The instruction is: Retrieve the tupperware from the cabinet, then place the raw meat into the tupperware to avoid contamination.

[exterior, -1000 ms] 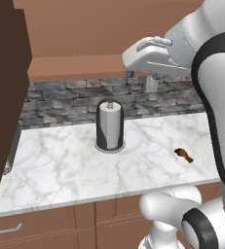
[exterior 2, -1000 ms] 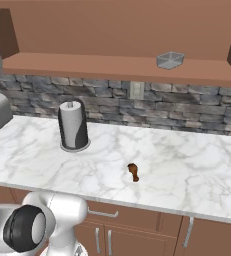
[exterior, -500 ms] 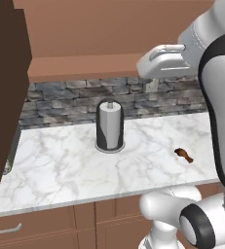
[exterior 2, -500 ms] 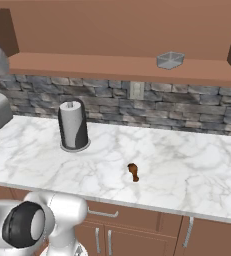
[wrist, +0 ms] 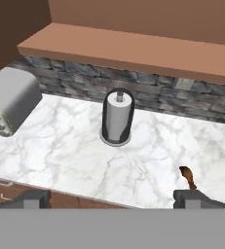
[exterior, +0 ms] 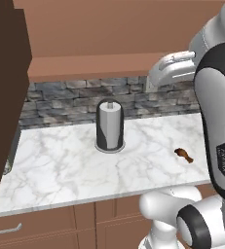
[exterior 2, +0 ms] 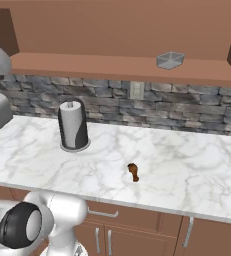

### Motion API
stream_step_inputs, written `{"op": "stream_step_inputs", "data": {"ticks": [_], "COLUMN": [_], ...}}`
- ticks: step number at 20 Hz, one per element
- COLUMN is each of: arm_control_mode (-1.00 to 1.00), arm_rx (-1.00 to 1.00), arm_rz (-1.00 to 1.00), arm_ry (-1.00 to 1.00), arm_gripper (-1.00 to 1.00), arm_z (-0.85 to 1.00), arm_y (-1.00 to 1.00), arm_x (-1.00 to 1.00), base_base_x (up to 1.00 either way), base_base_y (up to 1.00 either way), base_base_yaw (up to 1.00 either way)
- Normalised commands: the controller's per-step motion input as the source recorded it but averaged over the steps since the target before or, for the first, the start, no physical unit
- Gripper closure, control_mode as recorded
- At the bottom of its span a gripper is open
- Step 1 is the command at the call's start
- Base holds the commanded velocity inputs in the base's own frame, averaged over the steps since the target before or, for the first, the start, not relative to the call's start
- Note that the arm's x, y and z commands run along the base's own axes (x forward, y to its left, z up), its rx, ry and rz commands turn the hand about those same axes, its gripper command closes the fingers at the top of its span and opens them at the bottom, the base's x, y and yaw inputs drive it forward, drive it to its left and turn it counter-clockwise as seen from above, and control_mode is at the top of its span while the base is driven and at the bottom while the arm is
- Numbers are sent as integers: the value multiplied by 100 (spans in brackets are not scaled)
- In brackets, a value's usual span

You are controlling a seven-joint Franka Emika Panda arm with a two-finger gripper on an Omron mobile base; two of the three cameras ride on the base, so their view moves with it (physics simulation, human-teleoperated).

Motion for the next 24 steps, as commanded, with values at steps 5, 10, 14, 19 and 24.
{"op": "stream_step_inputs", "data": {"ticks": [5, 10, 14, 19, 24], "arm_control_mode": [-100, -100, -100, -100, -100], "arm_rx": [-11, -7, -1, 0, 4], "arm_rz": [-10, -7, -9, -9, -10], "arm_ry": [-10, -10, -5, -3, -3], "arm_gripper": [-100, -100, -100, -100, -100], "arm_z": [-12, -7, -5, -2, 1], "arm_y": [-30, -35, -41, -41, -35], "arm_x": [-8, 0, 4, 4, 4], "base_base_x": [0, 0, 0, 0, 0], "base_base_y": [0, 0, 0, 0, 0], "base_base_yaw": [0, 0, 0, 0, 0]}}
